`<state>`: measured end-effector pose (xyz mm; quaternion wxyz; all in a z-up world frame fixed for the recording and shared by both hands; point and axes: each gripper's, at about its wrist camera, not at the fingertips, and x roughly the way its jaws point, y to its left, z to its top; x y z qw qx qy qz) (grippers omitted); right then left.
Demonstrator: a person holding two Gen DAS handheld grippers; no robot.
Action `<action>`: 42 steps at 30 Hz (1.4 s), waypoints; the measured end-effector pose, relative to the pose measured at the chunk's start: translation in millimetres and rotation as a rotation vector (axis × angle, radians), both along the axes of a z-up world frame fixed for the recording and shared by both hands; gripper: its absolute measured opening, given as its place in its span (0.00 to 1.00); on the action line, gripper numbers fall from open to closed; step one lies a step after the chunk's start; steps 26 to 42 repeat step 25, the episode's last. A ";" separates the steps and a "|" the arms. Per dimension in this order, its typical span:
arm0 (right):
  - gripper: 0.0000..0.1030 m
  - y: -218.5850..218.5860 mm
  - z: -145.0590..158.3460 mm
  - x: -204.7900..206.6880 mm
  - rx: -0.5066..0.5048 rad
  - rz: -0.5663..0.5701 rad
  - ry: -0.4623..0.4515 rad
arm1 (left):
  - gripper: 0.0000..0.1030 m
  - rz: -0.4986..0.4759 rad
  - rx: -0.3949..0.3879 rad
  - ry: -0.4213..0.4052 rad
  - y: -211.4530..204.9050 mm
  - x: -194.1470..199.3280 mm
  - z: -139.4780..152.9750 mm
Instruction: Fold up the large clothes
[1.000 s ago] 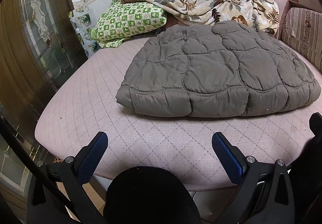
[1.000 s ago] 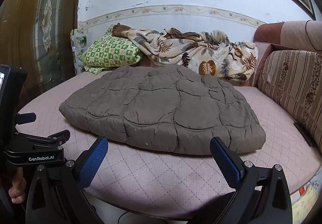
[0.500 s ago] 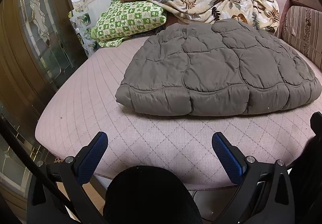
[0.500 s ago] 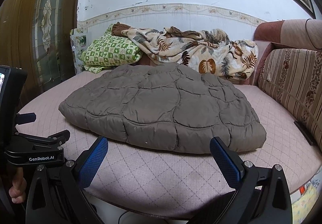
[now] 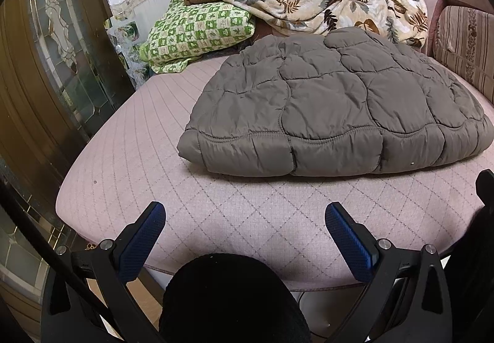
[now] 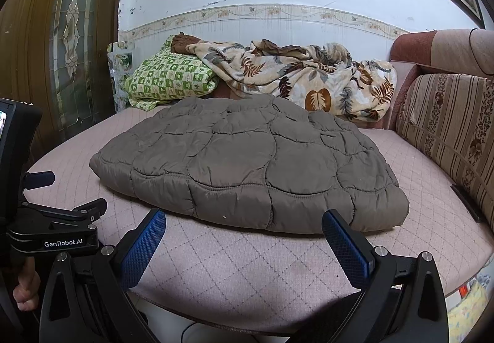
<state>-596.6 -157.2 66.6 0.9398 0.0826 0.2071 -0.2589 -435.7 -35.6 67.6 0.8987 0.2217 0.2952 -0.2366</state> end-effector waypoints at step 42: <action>0.99 -1.1 -2.4 -1.8 0.006 -0.001 -0.001 | 1.00 -0.004 0.003 -0.037 9.0 -1.7 4.6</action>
